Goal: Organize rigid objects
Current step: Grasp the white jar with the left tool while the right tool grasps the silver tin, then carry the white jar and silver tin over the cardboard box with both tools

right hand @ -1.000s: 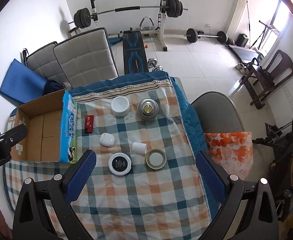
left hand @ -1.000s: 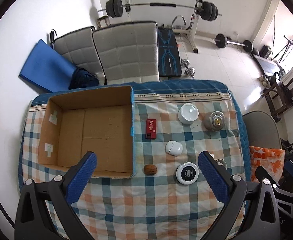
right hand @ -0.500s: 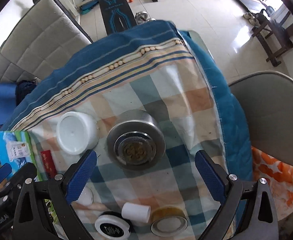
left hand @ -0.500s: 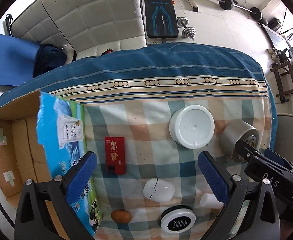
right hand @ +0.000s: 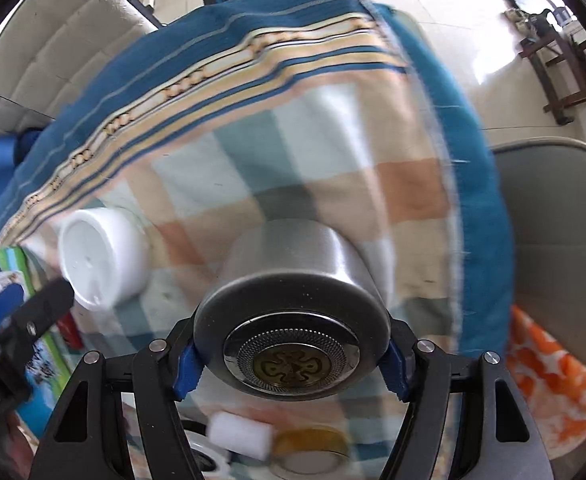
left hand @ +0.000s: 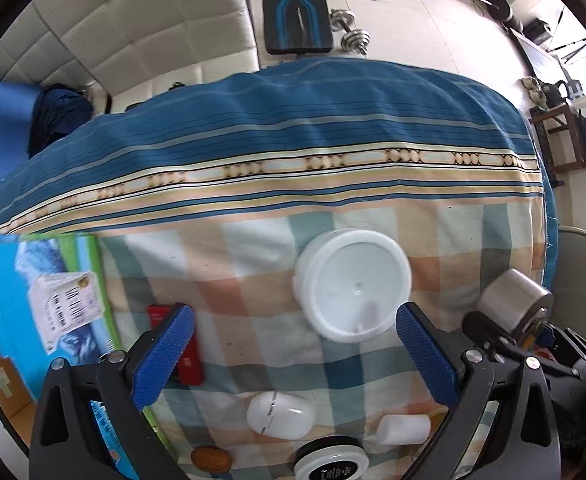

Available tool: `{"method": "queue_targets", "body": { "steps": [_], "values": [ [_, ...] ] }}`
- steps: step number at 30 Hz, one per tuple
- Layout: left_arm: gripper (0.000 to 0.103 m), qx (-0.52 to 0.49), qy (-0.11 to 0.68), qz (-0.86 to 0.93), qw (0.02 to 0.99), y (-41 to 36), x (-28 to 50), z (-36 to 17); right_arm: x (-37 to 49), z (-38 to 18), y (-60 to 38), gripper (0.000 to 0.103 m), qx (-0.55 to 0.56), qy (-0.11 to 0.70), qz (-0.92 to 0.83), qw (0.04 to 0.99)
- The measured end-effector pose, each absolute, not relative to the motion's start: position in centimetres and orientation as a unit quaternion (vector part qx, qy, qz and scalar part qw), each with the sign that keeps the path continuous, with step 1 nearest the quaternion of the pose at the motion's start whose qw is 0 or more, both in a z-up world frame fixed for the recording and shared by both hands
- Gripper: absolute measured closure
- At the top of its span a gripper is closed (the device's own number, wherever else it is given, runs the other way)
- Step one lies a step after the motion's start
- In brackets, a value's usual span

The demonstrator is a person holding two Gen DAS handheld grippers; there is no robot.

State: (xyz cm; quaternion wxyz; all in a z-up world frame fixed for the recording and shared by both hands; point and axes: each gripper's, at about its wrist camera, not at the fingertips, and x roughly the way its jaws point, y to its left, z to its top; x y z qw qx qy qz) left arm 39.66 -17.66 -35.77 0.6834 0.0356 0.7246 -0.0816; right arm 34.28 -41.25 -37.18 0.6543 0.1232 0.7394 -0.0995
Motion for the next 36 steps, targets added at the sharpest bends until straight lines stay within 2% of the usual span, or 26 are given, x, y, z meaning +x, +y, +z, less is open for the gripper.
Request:
{"method": "queue_targets", "body": {
  "steps": [7, 8, 9, 10, 11, 17, 20, 29, 31, 36],
  "values": [
    [0.001, 0.07, 0.754, -0.097, 0.646, -21.1, 41.9, -39.9, 36.4, -39.4, -43.8, 0.03, 0.123, 0.758, -0.116, 0.631],
    [0.005, 0.079, 0.753, -0.097, 0.646, -21.4, 42.0, -40.3, 36.8, -39.7, -43.9, 0.03, 0.123, 0.759, -0.118, 0.629],
    [0.024, 0.089, 0.753, -0.096, 0.645, -21.7, 42.2, -40.7, 37.2, -40.0, -44.0, 0.03, 0.12, 0.76, -0.118, 0.628],
    [0.034, 0.09, 0.754, -0.098, 0.643, -21.8, 42.6, -41.0, 37.4, -40.7, -44.0, 0.03, 0.118, 0.76, -0.119, 0.628],
    [0.036, 0.091, 0.754, -0.097, 0.643, -21.8, 42.8, -41.2, 37.7, -41.1, -44.0, 0.03, 0.116, 0.761, -0.118, 0.627],
    [0.037, 0.115, 0.745, -0.102, 0.65, -20.7, 40.8, -40.3, 39.4, -42.7, -41.4, 0.03, 0.128, 0.784, -0.068, 0.604],
    [0.036, 0.116, 0.748, -0.095, 0.647, -19.2, 40.1, -40.9, 39.7, -43.7, -39.8, 0.03, 0.09, 0.787, -0.064, 0.607],
    [0.03, 0.097, 0.754, -0.088, 0.644, -19.2, 41.2, -43.0, 39.8, -44.3, -37.7, 0.03, 0.083, 0.789, -0.083, 0.604],
    [0.037, 0.097, 0.747, -0.087, 0.652, -20.0, 39.8, -42.4, 40.6, -44.8, -37.2, 0.03, 0.078, 0.79, -0.085, 0.603],
    [0.037, 0.094, 0.74, -0.091, 0.66, -20.4, 38.9, -41.4, 40.4, -44.4, -36.0, 0.03, 0.077, 0.787, -0.084, 0.607]
  ]
}}
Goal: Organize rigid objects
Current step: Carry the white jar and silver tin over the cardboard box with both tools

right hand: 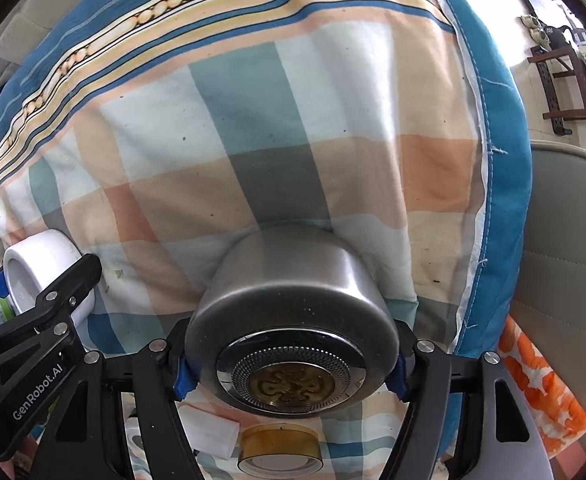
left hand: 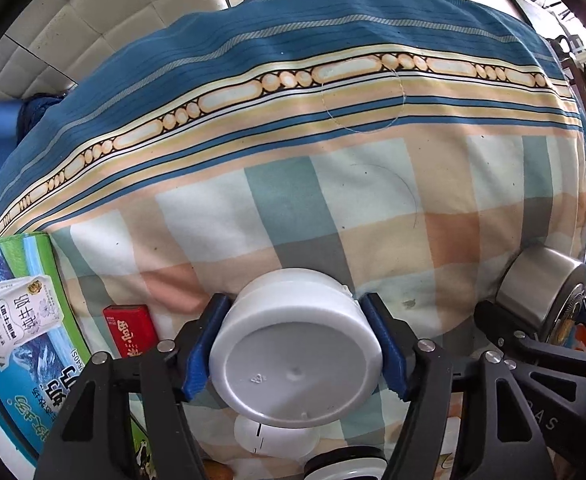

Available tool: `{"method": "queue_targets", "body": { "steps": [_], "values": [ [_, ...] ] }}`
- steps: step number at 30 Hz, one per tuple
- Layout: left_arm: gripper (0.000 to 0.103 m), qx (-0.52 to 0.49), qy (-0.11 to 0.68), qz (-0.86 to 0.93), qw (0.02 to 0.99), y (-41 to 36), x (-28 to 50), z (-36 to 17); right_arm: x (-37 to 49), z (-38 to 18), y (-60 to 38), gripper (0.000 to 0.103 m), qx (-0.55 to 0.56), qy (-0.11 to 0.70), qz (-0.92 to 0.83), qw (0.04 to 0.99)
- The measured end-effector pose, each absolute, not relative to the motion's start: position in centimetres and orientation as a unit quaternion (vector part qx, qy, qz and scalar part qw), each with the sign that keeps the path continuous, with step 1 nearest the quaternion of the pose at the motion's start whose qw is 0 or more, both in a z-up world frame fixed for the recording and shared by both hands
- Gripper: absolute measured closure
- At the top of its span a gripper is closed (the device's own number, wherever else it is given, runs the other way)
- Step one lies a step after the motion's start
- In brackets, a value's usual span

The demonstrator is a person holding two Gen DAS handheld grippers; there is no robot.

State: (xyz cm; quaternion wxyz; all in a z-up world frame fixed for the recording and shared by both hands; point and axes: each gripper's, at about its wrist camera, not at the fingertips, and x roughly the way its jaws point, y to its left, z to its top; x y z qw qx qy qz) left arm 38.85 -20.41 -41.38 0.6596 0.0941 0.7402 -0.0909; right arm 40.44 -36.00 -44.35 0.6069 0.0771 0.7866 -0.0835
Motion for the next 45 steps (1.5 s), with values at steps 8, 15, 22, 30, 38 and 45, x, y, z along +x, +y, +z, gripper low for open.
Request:
{"method": "queue_targets", "body": {
  "steps": [8, 15, 22, 30, 38, 45],
  "values": [
    [0.037, 0.09, 0.711, -0.105, 0.689, -20.7, 36.3, -35.9, 39.2, -41.8, -34.7, 0.031, 0.09, 0.781, -0.061, 0.615],
    [0.037, 0.05, 0.693, -0.114, 0.711, -17.9, 34.8, -31.5, 38.6, -36.6, -32.6, 0.031, 0.1, 0.762, -0.035, 0.638],
    [0.037, 0.012, 0.676, -0.114, 0.728, -11.7, 30.0, -26.2, 36.8, -31.6, -26.2, 0.031, 0.093, 0.739, -0.005, 0.668],
    [0.037, 0.01, 0.663, -0.086, 0.743, -0.8, 30.6, -22.8, 33.4, -27.4, -16.3, 0.031, 0.1, 0.715, 0.033, 0.692],
    [0.037, -0.008, 0.666, -0.053, 0.744, 10.4, 33.7, -23.1, 35.9, -26.2, -4.3, 0.031, 0.083, 0.711, 0.062, 0.696],
    [0.037, -0.037, 0.689, -0.049, 0.722, 16.5, 37.5, -26.8, 38.8, -29.0, 3.2, 0.03, 0.058, 0.721, 0.072, 0.687]
  ]
}}
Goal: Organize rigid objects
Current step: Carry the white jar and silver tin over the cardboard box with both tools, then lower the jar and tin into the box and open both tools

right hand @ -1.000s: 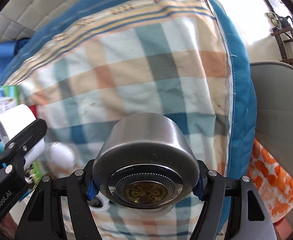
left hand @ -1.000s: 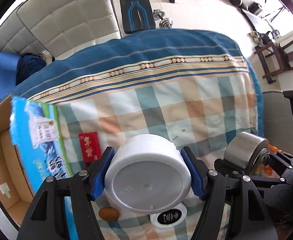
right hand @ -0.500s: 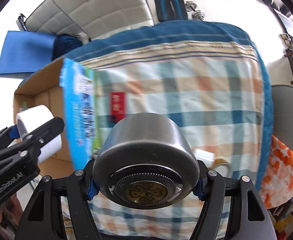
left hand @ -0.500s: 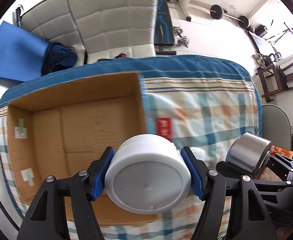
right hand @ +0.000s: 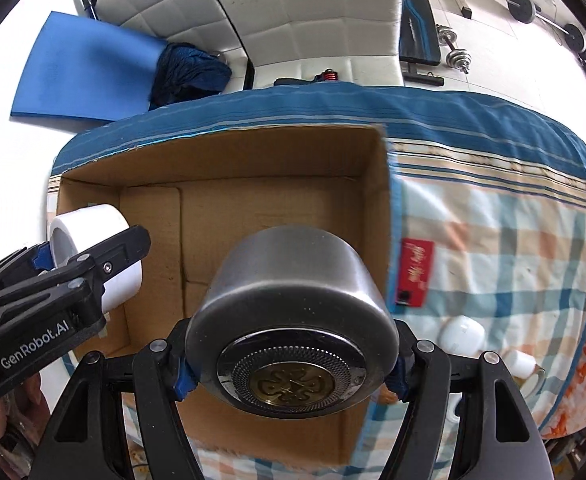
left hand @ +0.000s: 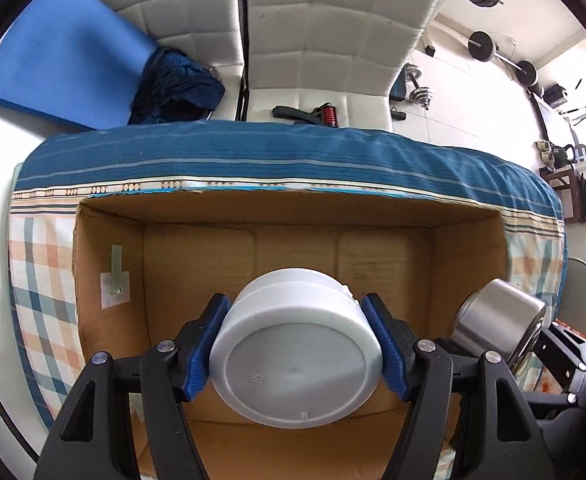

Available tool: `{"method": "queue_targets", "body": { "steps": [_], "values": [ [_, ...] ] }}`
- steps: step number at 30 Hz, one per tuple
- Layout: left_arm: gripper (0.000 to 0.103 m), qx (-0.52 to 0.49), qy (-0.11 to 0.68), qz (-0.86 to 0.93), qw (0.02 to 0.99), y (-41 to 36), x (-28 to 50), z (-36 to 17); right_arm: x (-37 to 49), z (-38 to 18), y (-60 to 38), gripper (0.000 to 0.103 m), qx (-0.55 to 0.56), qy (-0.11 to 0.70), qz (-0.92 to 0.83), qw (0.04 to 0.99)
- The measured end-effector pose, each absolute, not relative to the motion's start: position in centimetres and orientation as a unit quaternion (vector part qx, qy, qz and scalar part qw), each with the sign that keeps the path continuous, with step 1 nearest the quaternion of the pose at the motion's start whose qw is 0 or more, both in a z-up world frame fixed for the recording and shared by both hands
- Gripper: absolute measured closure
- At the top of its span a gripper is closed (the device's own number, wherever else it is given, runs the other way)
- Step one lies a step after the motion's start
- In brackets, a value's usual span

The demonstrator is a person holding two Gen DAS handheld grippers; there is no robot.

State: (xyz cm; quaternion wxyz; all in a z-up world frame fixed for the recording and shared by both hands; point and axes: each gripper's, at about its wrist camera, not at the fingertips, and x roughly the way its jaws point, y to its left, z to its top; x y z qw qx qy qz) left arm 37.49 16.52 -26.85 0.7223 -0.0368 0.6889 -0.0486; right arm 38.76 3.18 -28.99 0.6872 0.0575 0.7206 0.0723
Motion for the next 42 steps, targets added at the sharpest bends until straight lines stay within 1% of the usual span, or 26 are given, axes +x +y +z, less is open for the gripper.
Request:
{"method": "queue_targets", "body": {
  "steps": [9, 15, 19, 27, 30, 32, 33, 36, 40, 42],
  "values": [
    [0.037, -0.099, 0.73, -0.068, 0.672, 19.5, 39.9, -33.5, 40.5, -35.0, 7.1, 0.03, 0.023, 0.742, 0.066, 0.667],
    [0.037, -0.106, 0.744, -0.075, 0.655, 18.5, 40.3, -36.0, 41.2, -37.4, 7.2, 0.03, 0.013, 0.752, 0.045, 0.658],
    [0.037, -0.104, 0.75, -0.078, 0.648, 17.6, 40.4, -36.9, 41.7, -37.8, 6.7, 0.03, 0.021, 0.754, 0.036, 0.656],
    [0.036, -0.095, 0.758, -0.068, 0.642, 17.4, 40.6, -37.2, 41.8, -38.5, 6.1, 0.03, 0.03, 0.76, 0.028, 0.649],
    [0.034, -0.104, 0.76, -0.067, 0.638, 17.9, 40.6, -36.9, 41.9, -38.5, 5.7, 0.029, 0.038, 0.761, 0.026, 0.647],
    [0.031, -0.107, 0.758, -0.065, 0.64, 18.2, 40.7, -36.5, 42.1, -38.4, 5.5, 0.029, 0.04, 0.762, 0.023, 0.646],
    [0.026, -0.109, 0.756, -0.063, 0.642, 18.4, 40.6, -36.2, 42.2, -38.3, 5.5, 0.029, 0.042, 0.763, 0.023, 0.644],
    [0.021, -0.107, 0.75, -0.061, 0.65, 18.9, 40.7, -35.1, 42.3, -37.5, 5.3, 0.027, 0.038, 0.763, 0.023, 0.645],
    [0.019, -0.106, 0.743, -0.065, 0.658, 19.4, 40.6, -33.4, 42.3, -35.7, 5.0, 0.024, 0.034, 0.755, 0.022, 0.654],
    [0.018, -0.105, 0.739, -0.067, 0.662, 19.5, 40.9, -32.4, 41.6, -34.6, 4.9, 0.02, 0.036, 0.752, 0.026, 0.657]
  ]
}}
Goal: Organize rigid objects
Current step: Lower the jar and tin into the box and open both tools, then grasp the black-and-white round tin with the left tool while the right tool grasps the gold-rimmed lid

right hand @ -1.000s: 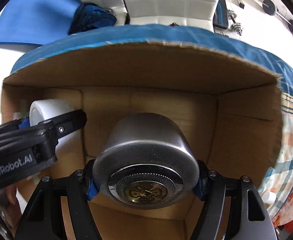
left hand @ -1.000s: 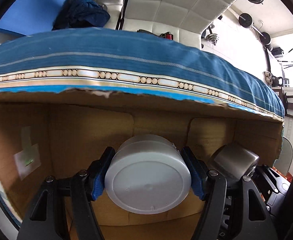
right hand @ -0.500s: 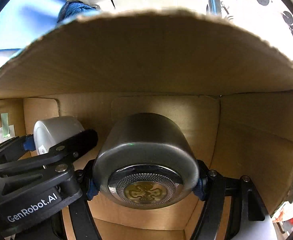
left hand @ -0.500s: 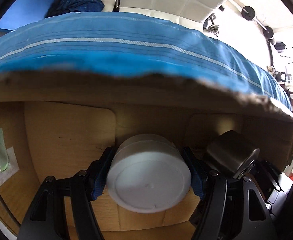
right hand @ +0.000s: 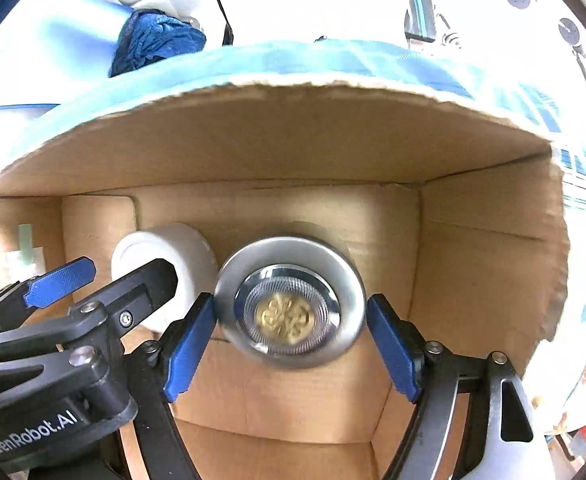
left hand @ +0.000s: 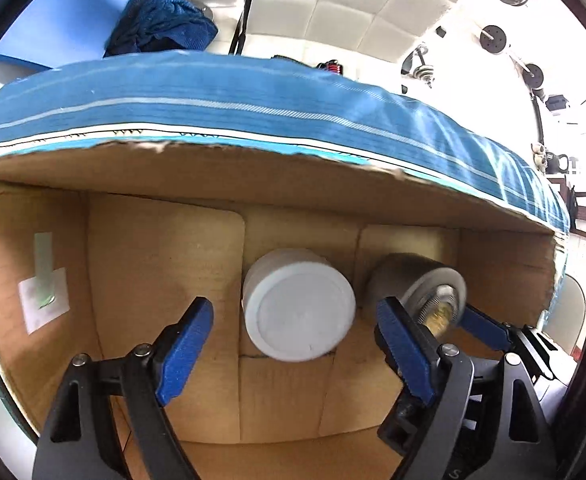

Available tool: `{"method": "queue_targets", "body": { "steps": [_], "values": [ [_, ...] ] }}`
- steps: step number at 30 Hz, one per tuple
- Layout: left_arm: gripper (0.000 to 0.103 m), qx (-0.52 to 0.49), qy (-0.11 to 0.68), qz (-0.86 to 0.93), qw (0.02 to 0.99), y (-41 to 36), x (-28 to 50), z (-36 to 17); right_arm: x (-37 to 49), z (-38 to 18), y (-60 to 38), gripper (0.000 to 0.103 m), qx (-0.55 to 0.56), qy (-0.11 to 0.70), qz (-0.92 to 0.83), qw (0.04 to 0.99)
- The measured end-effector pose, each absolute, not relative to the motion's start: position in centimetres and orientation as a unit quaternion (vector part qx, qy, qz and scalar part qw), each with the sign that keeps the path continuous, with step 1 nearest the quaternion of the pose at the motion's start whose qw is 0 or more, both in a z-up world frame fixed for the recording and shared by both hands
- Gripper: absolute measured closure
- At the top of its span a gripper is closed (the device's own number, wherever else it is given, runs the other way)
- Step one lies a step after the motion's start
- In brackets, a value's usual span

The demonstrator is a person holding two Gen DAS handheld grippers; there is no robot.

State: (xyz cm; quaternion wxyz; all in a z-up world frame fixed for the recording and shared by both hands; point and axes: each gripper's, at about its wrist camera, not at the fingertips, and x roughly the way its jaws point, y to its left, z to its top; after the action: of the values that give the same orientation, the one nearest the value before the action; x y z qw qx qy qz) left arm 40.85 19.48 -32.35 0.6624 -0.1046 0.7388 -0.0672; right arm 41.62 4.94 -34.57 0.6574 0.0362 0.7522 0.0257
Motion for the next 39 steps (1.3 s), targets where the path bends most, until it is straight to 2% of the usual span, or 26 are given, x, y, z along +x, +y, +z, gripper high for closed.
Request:
{"method": "queue_targets", "body": {
  "steps": [2, 4, 7, 9, 21, 29, 39],
  "values": [
    [0.014, -0.099, 0.734, -0.067, 0.668, 18.7, 40.4, -31.6, 41.1, -33.4, 5.2, 0.018, 0.033, 0.749, 0.025, 0.661],
    [0.002, -0.091, 0.728, -0.064, 0.676, 18.9, 39.9, -30.9, 40.1, -32.5, 5.0, 0.014, 0.027, 0.744, 0.024, 0.667],
    [0.001, -0.075, 0.722, -0.057, 0.686, 18.7, 38.8, -29.6, 38.9, -30.9, 5.6, 0.008, 0.022, 0.741, 0.029, 0.671],
    [0.0, -0.062, 0.715, -0.046, 0.695, 19.3, 38.0, -28.5, 38.2, -30.3, 6.0, 0.0, 0.017, 0.738, 0.031, 0.674],
    [0.0, -0.032, 0.664, -0.028, 0.746, 19.6, 31.1, -22.6, 31.5, -25.8, 6.5, 0.0, 0.025, 0.702, 0.036, 0.711],
    [0.0, -0.022, 0.626, -0.02, 0.779, 18.5, 26.4, -18.8, 25.9, -20.7, 5.8, 0.0, 0.015, 0.664, 0.049, 0.746],
    [0.0, -0.024, 0.598, -0.02, 0.801, 15.5, 21.6, -15.2, 21.7, -16.5, 2.0, 0.0, 0.035, 0.632, 0.061, 0.772]
  ]
}}
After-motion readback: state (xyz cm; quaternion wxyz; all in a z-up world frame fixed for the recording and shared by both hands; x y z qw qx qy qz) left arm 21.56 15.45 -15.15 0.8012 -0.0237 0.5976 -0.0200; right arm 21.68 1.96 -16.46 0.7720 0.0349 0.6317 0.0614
